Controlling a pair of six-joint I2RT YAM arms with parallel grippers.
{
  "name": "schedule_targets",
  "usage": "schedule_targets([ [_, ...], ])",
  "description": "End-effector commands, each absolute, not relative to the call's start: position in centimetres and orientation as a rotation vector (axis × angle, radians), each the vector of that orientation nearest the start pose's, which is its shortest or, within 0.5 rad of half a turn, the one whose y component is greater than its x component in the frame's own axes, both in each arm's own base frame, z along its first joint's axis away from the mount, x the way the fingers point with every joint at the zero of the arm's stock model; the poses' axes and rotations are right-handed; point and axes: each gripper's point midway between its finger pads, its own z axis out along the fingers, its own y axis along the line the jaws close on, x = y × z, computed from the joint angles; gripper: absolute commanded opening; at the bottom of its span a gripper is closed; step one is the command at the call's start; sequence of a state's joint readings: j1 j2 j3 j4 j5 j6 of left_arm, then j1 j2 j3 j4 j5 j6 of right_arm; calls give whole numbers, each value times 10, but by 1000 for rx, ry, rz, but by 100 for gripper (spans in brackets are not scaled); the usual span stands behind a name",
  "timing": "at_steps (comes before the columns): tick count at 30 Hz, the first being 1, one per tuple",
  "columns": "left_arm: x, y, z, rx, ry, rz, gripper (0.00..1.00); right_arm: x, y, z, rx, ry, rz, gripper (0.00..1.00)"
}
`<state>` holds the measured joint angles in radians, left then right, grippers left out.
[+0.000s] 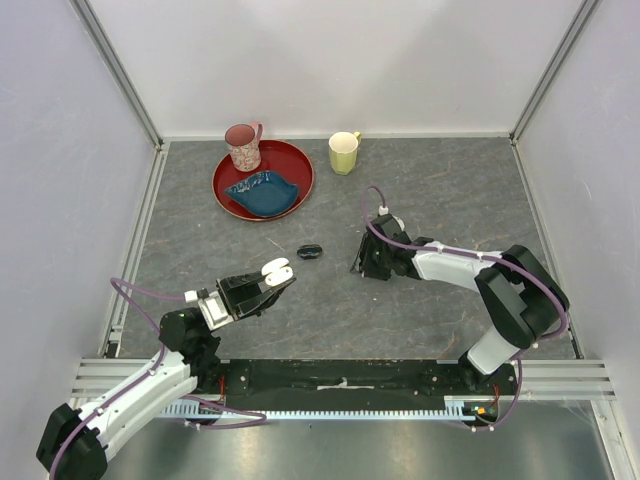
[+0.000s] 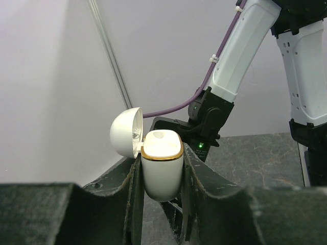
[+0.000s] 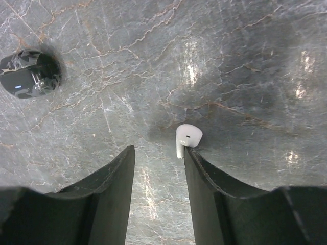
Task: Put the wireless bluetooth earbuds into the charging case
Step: Pick up the earbud from the center of the board.
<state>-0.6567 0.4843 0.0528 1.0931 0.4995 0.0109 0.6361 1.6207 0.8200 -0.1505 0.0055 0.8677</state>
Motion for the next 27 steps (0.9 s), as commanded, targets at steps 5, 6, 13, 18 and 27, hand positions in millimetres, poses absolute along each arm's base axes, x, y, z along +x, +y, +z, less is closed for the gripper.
schedule_targets([
  [5,141,-208,291,744,693,-763,2,276,240,25,289,2628,494,50],
  [6,141,-207,292,740,691,-761,2,276,237,25,291,2622,477,50],
  [13,143,-207,289,740,699,-755,2,284,225,48,340,2551,422,49],
  [18,142,-208,289,743,696,-756,2,293,220,51,363,2538,354,48],
  [27,144,-207,288,734,704,-752,2,306,225,46,353,2572,240,45],
])
